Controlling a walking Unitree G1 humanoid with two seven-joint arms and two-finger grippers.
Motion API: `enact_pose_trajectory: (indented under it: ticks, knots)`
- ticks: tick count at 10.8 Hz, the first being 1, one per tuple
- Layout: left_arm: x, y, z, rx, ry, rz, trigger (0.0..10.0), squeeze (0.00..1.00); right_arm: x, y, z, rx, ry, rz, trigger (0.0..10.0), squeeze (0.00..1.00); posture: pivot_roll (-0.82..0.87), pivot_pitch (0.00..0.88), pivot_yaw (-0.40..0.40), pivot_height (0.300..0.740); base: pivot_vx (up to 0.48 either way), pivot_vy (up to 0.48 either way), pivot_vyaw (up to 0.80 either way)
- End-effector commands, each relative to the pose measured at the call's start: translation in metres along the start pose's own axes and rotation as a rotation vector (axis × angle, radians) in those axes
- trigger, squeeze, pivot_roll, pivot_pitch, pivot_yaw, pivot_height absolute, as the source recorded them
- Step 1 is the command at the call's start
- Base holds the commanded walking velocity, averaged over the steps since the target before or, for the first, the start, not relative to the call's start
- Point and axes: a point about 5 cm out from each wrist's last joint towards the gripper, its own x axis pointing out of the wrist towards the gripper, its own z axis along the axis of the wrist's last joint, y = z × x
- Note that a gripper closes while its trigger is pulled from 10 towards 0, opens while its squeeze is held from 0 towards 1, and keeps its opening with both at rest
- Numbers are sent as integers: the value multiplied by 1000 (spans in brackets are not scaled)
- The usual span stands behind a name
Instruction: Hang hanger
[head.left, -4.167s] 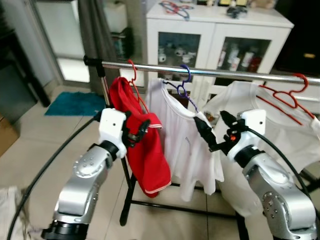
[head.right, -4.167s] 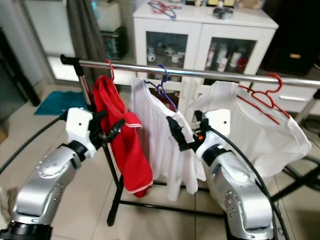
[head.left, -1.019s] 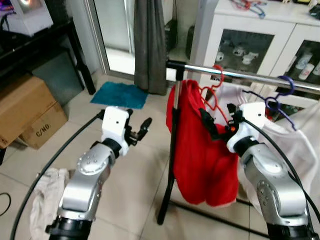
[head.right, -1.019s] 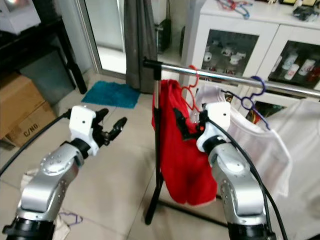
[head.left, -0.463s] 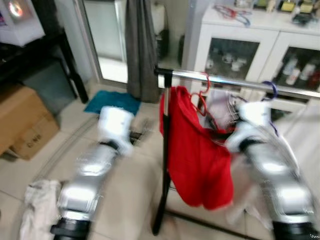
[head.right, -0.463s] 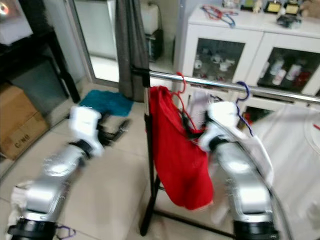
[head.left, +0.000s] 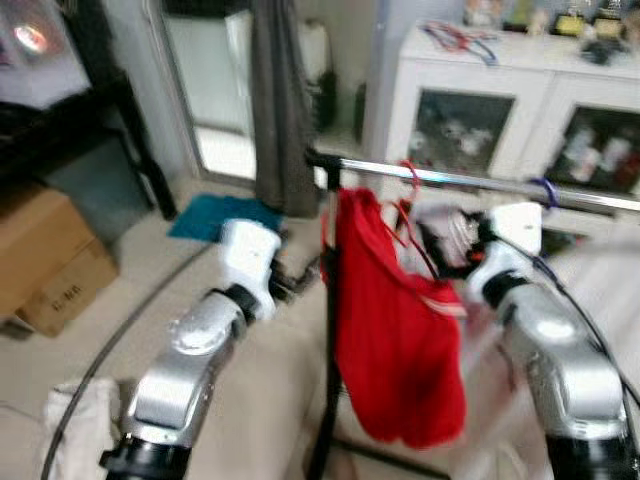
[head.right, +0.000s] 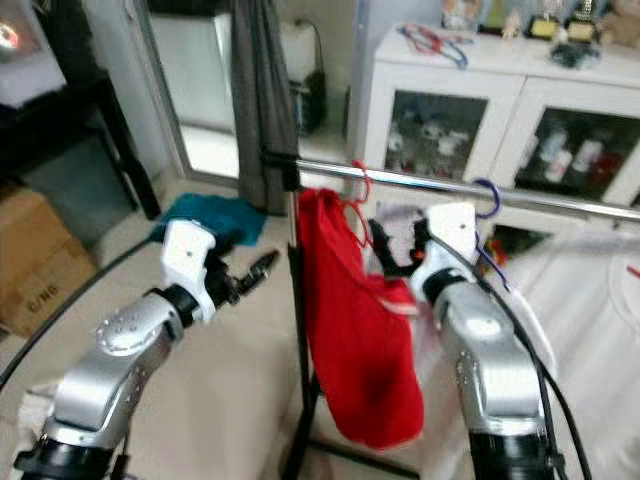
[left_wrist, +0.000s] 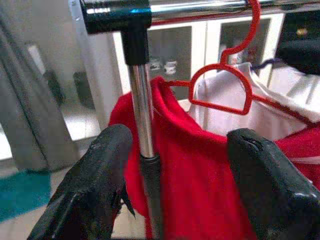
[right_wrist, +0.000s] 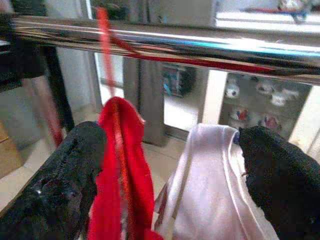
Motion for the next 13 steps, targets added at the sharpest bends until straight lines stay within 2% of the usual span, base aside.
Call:
enact_pose_trajectory:
  ticks: [1, 2, 3, 6, 7, 8, 9, 10, 13]
  knots:
    - [-2, 3, -3, 2, 34, -15, 10000, 0, 7, 5, -5, 37, 51, 19, 10000, 702, 39, 0, 24, 740, 0, 0, 0]
    - [0, 4, -2, 6, 37, -49, 10000, 0, 15, 5, -6, 47, 102, 67, 10000, 0, 38, 0, 26, 740, 0, 0, 0]
    - [3, 5, 0, 13, 35, -88, 10000, 0, 25, 4, -4, 56, 131, 116, 10000, 0, 37, 0, 29, 740, 0, 0, 0]
    - [8, 6, 4, 49, 59, -181, 10000, 0, 53, -8, -3, -30, 260, 125, 10000, 0, 39, 0, 29, 740, 0, 0, 0]
    - [8, 7, 3, 54, 68, -200, 10000, 0, 60, -13, -5, -34, 309, 117, 10000, 0, 43, 0, 27, 740, 0, 0, 0]
    - [7, 6, 3, 60, 75, -225, 10000, 0, 65, -20, -3, 2, 340, 87, 10000, 0, 43, 0, 27, 740, 0, 0, 0]
    - [6, 5, 3, 58, 76, -240, 10000, 0, 67, -24, 2, 23, 344, 78, 4824, 0, 48, 0, 25, 740, 0, 0, 0]
    - [6, 5, 2, 56, 77, -244, 10000, 0, 66, -24, 3, 22, 351, 84, 235, 0, 47, 0, 27, 740, 0, 0, 0]
    - [8, -1, 2, 51, 78, -300, 10000, 0, 62, -31, 5, 20, 409, 79, 0, 0, 35, 0, 44, 740, 0, 0, 0]
